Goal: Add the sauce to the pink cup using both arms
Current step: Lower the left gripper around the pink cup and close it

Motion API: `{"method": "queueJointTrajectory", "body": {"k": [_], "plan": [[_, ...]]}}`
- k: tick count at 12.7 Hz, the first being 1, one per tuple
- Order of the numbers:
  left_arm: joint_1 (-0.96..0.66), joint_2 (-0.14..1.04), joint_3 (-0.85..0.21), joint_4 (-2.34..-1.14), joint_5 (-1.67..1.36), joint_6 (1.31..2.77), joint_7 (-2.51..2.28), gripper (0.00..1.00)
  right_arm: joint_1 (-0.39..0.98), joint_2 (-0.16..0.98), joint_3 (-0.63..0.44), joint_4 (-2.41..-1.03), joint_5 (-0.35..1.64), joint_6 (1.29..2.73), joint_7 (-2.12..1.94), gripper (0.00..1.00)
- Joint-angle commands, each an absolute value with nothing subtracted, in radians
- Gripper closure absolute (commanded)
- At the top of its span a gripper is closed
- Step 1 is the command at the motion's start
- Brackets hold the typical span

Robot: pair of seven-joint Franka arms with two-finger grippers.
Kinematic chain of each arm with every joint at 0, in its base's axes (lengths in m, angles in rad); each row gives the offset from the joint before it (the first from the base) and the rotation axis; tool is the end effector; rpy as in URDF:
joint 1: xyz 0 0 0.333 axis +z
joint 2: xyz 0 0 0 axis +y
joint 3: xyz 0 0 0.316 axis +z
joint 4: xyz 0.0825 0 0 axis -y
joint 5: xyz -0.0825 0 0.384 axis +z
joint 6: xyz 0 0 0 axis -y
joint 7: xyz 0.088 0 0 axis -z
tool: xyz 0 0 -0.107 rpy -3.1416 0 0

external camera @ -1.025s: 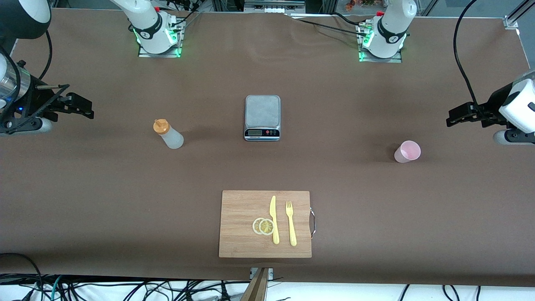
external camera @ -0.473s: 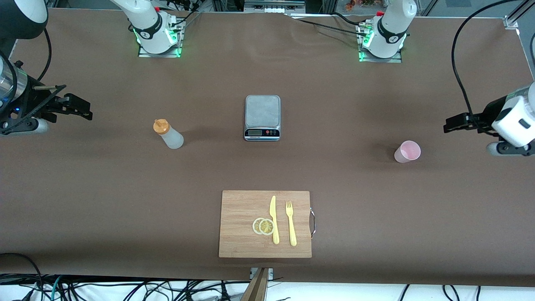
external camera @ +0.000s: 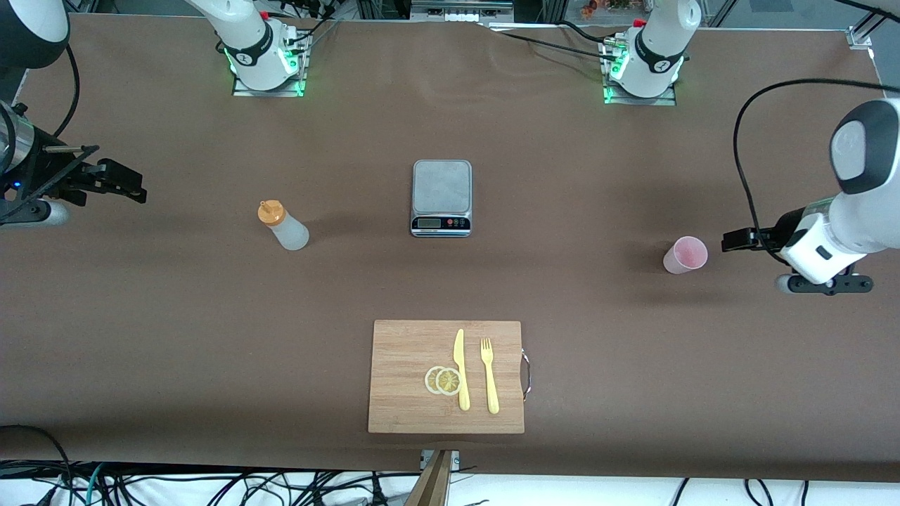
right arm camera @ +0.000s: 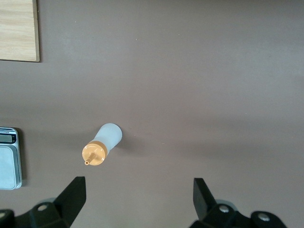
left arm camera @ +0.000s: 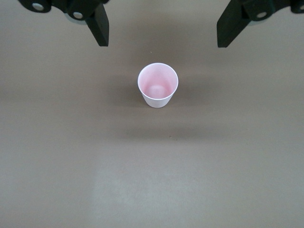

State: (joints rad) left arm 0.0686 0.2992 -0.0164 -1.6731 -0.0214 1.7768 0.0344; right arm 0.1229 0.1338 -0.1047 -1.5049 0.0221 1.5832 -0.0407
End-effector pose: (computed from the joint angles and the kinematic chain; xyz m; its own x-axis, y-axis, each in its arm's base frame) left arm 0.6224 0.0315 0.4145 0.9809 0.0210 -0.1933 0.0275 -0.9991 0.0312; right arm 0.5942 0.0172 0.5801 0.9968 0.0587 -0.0544 0.0583 -0.9982 -0.0103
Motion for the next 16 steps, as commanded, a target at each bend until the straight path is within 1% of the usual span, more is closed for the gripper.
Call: {"method": "queueJointTrajectory", "body": {"k": [1, 4, 10, 16], "plan": [[0.090, 0.265, -0.020, -1.813, 0.002, 1.879, 0.084, 0.00, 0.123, 0.121, -0.100, -1.500, 0.025, 1.568, -0.043, 0.00], [0.097, 0.264, 0.008, -1.923, 0.002, 2.021, 0.162, 0.01, 0.121, 0.126, -0.103, -1.500, 0.028, 1.569, -0.044, 0.00], [0.126, 0.276, 0.015, -2.107, -0.017, 2.296, 0.236, 0.04, 0.123, 0.126, -0.098, -1.500, 0.028, 1.569, -0.044, 0.00], [0.117, 0.333, 0.015, -2.111, -0.054, 2.356, 0.236, 0.06, 0.123, 0.126, -0.101, -1.500, 0.026, 1.577, -0.044, 0.00]]}}
